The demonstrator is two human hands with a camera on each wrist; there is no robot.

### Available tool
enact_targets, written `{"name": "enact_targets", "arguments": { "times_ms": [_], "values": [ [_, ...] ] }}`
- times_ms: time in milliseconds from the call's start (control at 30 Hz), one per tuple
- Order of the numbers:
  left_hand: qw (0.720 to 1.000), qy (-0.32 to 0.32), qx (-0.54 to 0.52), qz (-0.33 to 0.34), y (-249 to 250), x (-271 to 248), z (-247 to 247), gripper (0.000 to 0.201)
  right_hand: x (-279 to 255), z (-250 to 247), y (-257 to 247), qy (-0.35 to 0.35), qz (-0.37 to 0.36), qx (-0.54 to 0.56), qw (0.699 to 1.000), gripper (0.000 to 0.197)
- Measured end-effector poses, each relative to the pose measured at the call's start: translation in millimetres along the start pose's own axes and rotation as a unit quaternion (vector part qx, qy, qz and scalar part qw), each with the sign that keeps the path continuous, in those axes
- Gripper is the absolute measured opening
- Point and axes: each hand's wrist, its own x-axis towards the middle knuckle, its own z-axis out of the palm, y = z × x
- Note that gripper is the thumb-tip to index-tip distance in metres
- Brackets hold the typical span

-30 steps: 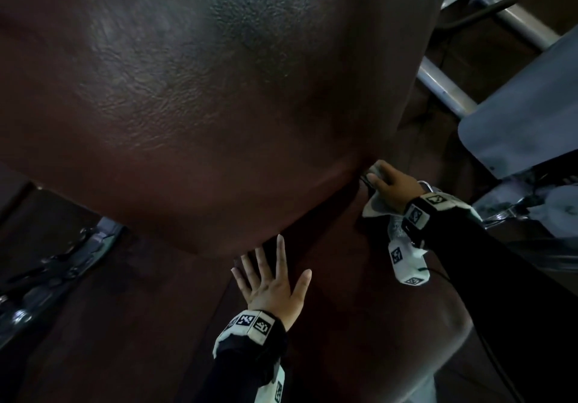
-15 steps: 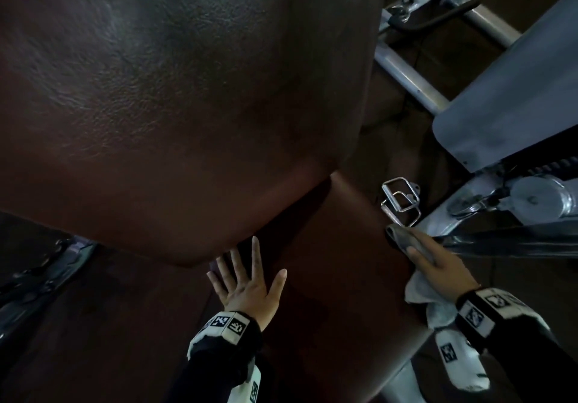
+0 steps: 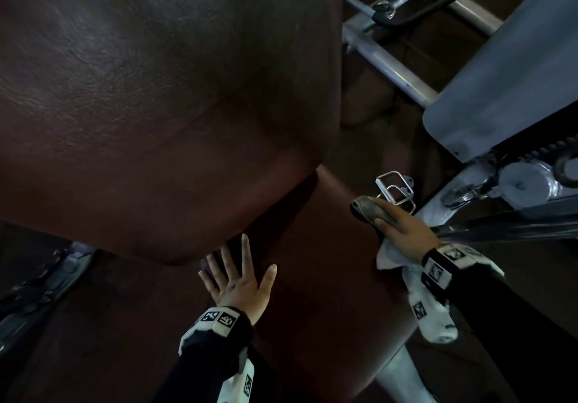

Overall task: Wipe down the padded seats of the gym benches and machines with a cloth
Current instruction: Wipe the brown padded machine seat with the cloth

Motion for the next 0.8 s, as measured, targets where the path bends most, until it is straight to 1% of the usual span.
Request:
{"name": "enact_targets", "arguments": {
  "times_ms": [100, 167, 267, 333, 400, 500, 600, 667, 800],
  "values": [
    [1.0, 0.004, -0.001, 0.001, 0, 0, 1, 0.074, -58, 0, 33, 0.022, 0.006, 0.031, 0.999, 0.044],
    [1.0, 0.004, 0.001, 0.0, 1, 0, 1, 0.074, -95, 8, 55, 0.04, 0.026, 0.066, 0.997, 0.043],
    [1.0, 0.004, 0.001, 0.001, 1, 0, 1, 0.073, -121, 28, 73, 0.082, 0.067, 0.095, 0.99, 0.046],
    [1.0, 0.006, 0.001, 0.001, 1, -1, 0, 0.073, -115, 35, 74, 0.12, 0.082, 0.099, 0.984, 0.047],
    [1.0, 0.008, 0.001, 0.002, 1, -1, 0, 0.074, -98, 31, 61, 0.132, 0.09, 0.086, 0.983, 0.044],
    [1.0, 0.008, 0.0, 0.004, 2, -1, -1, 0.074, -65, 15, 38, 0.102, 0.094, 0.074, 0.988, 0.034],
    [1.0, 0.002, -0.003, 0.004, 2, -2, -2, 0.073, -46, 7, 30, 0.075, 0.155, 0.057, 0.983, 0.041],
    [1.0, -0.006, -0.007, 0.005, 3, -3, -4, 0.072, -47, 8, 30, 0.07, 0.175, 0.059, 0.98, 0.043],
    [0.999, -0.035, -0.007, 0.012, 1, -2, -9, 0.073, -63, 20, 33, 0.116, 0.164, 0.092, 0.975, 0.044]
  ]
}}
